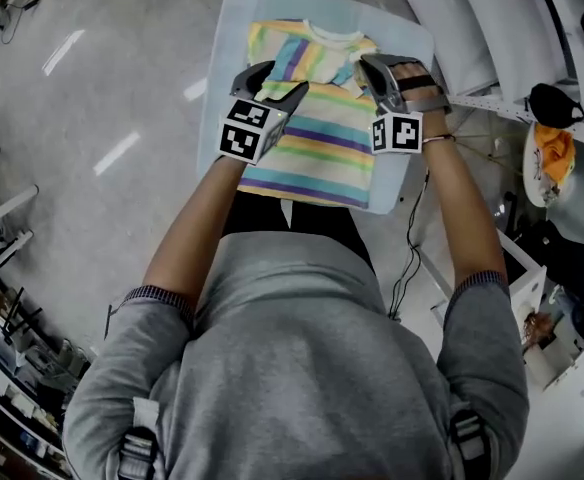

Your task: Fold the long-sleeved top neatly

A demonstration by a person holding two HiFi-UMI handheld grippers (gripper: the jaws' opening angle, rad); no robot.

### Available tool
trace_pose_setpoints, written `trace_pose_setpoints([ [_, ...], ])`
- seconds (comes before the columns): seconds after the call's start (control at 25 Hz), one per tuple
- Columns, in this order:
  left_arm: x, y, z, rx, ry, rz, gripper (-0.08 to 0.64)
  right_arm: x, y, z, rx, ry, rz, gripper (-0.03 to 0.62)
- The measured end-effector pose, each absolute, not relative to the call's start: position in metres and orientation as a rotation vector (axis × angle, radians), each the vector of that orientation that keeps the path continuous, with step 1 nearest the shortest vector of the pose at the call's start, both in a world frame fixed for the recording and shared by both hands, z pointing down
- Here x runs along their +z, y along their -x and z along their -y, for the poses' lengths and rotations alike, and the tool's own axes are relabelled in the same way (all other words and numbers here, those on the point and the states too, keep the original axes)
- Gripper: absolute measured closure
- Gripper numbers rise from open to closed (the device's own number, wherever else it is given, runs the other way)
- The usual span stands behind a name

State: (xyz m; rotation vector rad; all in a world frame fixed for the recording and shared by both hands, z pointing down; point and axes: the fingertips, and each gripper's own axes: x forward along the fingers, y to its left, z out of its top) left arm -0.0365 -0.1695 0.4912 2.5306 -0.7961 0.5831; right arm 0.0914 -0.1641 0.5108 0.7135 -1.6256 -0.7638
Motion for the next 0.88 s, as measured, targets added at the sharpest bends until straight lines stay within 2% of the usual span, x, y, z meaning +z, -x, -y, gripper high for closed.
trace_pose_setpoints([
  [0.36,0.532,0.097,0.165,0.611,-2.415,0.867,0.252,0.59,-0.008,0.194,-0.816,-0.474,1.731,0.538],
  [0.4,0.535,0.102,0.166,0.613,-2.407,0.873,0.252,0.597,-0.001,0.198,-0.78,-0.464,1.748,0.517],
  [0.52,0.541,0.117,0.17,0.619,-2.388,0.887,0.252,0.612,0.013,0.205,-0.617,-0.438,1.785,0.282],
  [0.56,0.543,0.121,0.171,0.619,-2.383,0.888,0.252,0.612,0.015,0.208,-0.584,-0.441,1.788,0.254],
  [0.72,0.544,0.129,0.183,0.622,-2.383,0.879,0.252,0.597,-0.001,0.222,-0.5,-0.515,1.788,0.244],
  [0.88,0.535,0.124,0.197,0.621,-2.429,0.836,0.252,0.567,-0.052,0.23,-0.401,-0.657,1.743,0.239],
])
